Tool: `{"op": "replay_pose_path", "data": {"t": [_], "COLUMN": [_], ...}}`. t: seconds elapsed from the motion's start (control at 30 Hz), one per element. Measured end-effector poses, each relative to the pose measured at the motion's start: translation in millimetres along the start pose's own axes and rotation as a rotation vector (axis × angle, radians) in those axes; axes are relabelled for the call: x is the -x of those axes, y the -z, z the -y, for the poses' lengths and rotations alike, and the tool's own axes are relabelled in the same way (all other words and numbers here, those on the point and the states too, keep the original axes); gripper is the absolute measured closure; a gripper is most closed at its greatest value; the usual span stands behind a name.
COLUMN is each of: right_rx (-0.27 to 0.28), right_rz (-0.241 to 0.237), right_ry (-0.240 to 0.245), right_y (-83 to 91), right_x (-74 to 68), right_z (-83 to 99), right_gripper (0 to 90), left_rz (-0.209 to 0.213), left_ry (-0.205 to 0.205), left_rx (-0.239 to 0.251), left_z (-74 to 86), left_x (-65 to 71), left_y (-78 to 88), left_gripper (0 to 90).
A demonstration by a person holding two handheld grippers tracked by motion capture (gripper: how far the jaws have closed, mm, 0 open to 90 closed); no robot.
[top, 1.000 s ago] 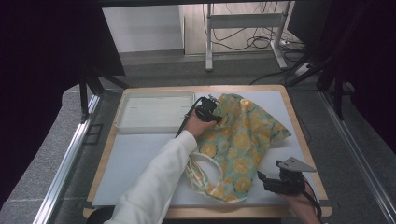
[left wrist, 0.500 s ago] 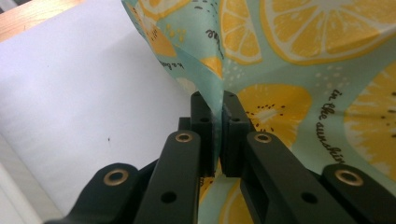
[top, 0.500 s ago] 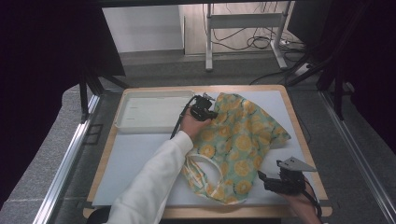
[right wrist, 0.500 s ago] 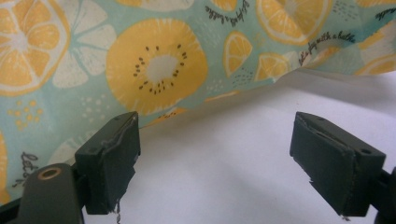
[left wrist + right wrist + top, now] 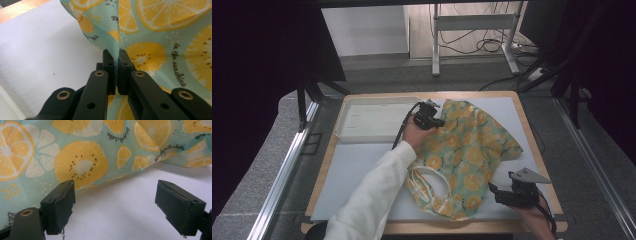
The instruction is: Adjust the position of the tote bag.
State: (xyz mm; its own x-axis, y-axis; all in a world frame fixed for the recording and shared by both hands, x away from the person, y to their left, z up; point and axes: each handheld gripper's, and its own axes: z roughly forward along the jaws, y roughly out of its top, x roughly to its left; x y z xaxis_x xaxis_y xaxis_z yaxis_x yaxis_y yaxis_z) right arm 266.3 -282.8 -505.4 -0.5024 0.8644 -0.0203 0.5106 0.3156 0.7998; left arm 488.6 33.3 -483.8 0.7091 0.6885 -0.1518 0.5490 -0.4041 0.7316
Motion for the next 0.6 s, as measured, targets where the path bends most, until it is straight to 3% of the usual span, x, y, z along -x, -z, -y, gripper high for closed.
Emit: {"op": "replay_pose_path", "data": {"t": [0.6], "right_rx": [-0.009], "right_rz": [0.077], "right_ry": [-0.021], "right_y": [-1.5], "right_x": [28.5], "right_z": [-14.8], "right_gripper": [23.4], "left_rz": [0.01], "left_ry": [0.002], "left_rx": [-0.024], "left_z": [-1.4], "left_x": [1.0], "left_y": [-4.6], "left_gripper": [88.3]}}
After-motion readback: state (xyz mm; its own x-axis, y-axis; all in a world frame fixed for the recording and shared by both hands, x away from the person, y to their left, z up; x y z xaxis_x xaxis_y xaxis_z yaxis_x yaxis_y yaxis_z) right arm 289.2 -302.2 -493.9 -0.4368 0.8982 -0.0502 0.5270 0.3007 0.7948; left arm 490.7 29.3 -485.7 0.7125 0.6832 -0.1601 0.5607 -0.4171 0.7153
